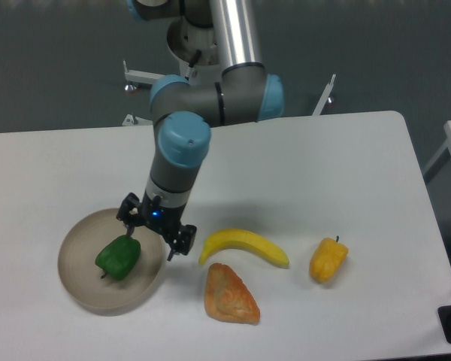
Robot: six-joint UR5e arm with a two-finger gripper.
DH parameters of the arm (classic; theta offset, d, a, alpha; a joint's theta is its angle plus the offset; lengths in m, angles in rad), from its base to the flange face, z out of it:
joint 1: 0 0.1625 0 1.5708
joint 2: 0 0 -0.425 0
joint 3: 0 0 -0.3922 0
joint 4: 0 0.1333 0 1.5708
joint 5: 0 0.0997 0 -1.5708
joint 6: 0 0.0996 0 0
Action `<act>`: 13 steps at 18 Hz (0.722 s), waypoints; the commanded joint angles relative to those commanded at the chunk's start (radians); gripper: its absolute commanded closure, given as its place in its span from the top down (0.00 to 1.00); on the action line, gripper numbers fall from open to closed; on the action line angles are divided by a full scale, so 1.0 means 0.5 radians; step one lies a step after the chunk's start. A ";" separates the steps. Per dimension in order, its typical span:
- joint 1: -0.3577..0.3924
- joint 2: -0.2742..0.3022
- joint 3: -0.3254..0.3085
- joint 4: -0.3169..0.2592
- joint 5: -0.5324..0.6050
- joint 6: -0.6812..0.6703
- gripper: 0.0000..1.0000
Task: Pick up the green pepper from the plate
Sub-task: 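Move the gripper over the plate above the green bell pepper, then lower the gripper onto the green pepper and close around it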
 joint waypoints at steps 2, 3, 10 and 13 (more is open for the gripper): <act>-0.031 -0.006 -0.006 0.006 0.003 0.003 1.00; -0.034 -0.021 -0.006 0.006 0.003 0.009 1.00; -0.077 -0.110 -0.006 0.074 0.021 0.003 1.00; -0.101 -0.120 -0.006 0.074 0.034 0.000 1.00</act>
